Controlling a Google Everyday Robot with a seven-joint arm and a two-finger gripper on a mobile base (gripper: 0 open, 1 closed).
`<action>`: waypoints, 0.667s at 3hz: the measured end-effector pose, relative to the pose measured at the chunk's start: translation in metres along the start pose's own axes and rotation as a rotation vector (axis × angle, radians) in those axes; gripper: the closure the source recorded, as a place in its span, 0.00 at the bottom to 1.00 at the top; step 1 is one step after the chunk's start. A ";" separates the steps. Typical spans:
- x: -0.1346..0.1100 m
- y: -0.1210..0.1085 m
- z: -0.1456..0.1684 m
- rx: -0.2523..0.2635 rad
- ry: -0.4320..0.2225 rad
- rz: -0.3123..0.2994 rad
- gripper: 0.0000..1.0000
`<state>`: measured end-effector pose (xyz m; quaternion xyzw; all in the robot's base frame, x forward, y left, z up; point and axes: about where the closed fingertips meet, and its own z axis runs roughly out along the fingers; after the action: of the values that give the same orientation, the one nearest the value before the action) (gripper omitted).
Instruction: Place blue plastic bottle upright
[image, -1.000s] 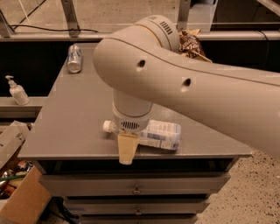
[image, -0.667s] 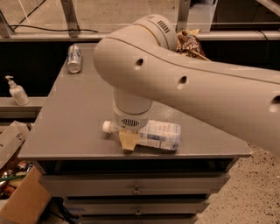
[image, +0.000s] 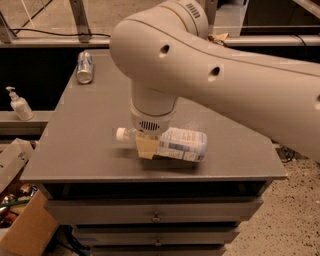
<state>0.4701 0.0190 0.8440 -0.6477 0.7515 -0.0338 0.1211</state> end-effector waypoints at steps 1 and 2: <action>-0.008 -0.017 -0.021 -0.006 -0.113 0.038 1.00; -0.019 -0.036 -0.044 -0.034 -0.300 0.080 1.00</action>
Offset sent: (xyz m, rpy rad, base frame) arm 0.0461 0.0132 0.0932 0.5991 0.0162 0.0016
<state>0.4977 0.0270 0.8963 -0.6171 0.7505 0.0812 0.2222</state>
